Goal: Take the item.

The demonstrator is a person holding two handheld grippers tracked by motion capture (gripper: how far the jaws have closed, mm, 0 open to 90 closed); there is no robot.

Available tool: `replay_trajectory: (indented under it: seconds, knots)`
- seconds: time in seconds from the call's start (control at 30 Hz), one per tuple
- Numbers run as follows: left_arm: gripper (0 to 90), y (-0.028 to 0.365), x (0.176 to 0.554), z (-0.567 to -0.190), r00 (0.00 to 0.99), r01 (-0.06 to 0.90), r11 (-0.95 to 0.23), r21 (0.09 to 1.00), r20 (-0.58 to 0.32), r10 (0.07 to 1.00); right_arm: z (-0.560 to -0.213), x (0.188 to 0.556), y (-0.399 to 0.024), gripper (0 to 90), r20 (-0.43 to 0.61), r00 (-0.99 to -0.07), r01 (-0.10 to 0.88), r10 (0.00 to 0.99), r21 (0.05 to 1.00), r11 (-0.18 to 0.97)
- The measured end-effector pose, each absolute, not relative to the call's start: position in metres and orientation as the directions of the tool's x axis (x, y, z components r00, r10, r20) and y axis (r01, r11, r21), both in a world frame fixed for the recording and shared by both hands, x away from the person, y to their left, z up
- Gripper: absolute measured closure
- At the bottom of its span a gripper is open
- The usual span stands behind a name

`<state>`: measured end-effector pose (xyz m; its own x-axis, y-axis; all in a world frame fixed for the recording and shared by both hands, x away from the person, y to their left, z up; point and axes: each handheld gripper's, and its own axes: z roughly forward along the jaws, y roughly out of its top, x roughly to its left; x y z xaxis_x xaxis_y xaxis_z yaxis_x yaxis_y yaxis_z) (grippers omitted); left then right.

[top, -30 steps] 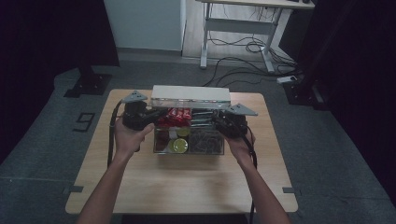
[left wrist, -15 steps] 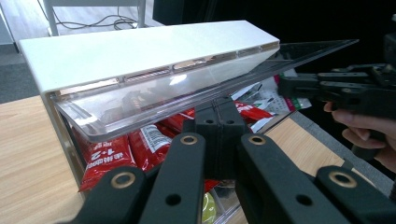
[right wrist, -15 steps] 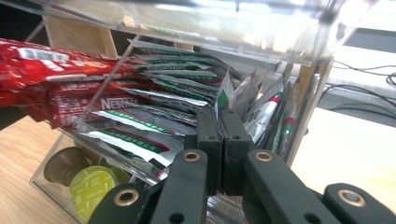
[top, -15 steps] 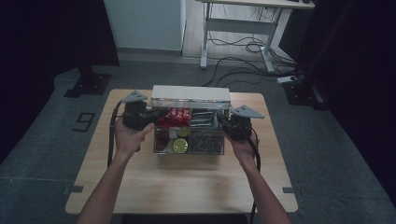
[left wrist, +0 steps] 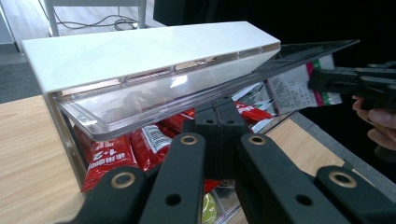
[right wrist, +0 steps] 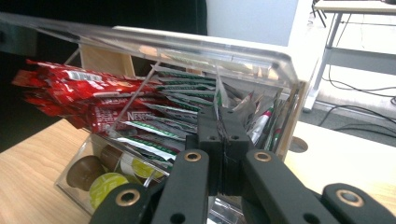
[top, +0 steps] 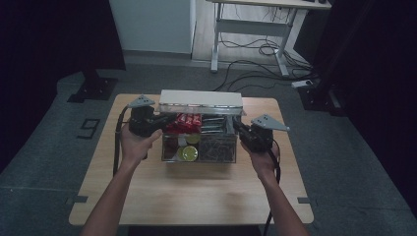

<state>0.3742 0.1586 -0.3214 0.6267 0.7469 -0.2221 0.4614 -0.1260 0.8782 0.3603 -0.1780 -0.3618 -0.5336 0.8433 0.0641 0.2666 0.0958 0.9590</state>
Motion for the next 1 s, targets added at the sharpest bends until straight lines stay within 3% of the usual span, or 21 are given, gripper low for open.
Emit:
replay_trajectory:
  seconds: [1.0]
  knots:
    - [90.0, 0.158, 0.374, -0.319, 0.627, 0.462, -0.128, 0.877, -0.222, 0.747, -0.352, 0.337, -0.202, 89.2, 0.074, -0.54, 0.203, 0.838, 0.978, 0.044]
